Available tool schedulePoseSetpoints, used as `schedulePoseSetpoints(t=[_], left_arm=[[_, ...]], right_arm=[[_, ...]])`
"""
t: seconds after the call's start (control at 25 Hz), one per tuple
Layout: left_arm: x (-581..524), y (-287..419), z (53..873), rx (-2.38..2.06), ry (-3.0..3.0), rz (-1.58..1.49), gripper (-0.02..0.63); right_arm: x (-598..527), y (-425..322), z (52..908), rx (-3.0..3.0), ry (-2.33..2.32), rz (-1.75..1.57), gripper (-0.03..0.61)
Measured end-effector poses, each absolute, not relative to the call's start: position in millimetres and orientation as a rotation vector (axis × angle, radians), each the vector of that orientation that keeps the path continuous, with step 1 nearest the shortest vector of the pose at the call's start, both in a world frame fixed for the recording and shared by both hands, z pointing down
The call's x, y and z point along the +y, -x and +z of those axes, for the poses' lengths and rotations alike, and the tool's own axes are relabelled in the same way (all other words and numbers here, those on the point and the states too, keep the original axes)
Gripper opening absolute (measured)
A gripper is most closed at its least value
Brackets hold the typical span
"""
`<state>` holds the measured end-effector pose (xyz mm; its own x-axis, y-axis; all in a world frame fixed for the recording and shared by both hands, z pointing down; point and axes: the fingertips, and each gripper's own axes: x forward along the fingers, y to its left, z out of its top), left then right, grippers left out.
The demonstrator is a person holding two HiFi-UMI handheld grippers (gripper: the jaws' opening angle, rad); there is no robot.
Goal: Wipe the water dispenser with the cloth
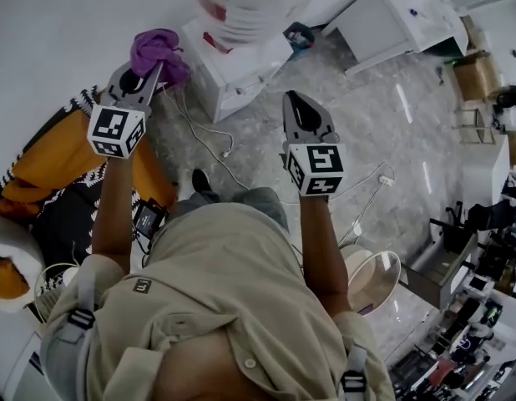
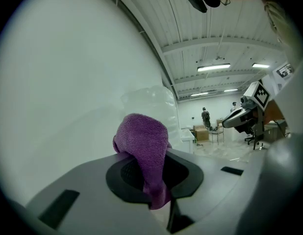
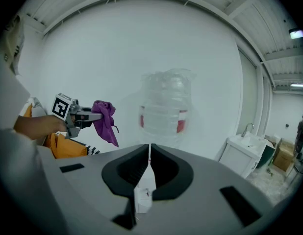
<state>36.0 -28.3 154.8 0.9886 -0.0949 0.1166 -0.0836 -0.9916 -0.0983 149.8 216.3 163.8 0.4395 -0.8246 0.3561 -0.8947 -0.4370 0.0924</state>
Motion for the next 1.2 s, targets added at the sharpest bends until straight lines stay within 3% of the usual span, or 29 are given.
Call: schedulePoseSetpoints(t=[0.56, 1.2], left_arm=[[-110.6, -41.8, 233.4, 0.465, 3.163, -0.202, 0.058], [-144.4, -118.1, 385.1, 0.784, 3.216, -0.406, 0.059]], right_arm=[[132.5, -157.9, 211.2, -1.633, -2.210, 0.444, 0.028], [81.4, -229.2, 296.1, -1.794, -1.830, 0.473, 0.028]])
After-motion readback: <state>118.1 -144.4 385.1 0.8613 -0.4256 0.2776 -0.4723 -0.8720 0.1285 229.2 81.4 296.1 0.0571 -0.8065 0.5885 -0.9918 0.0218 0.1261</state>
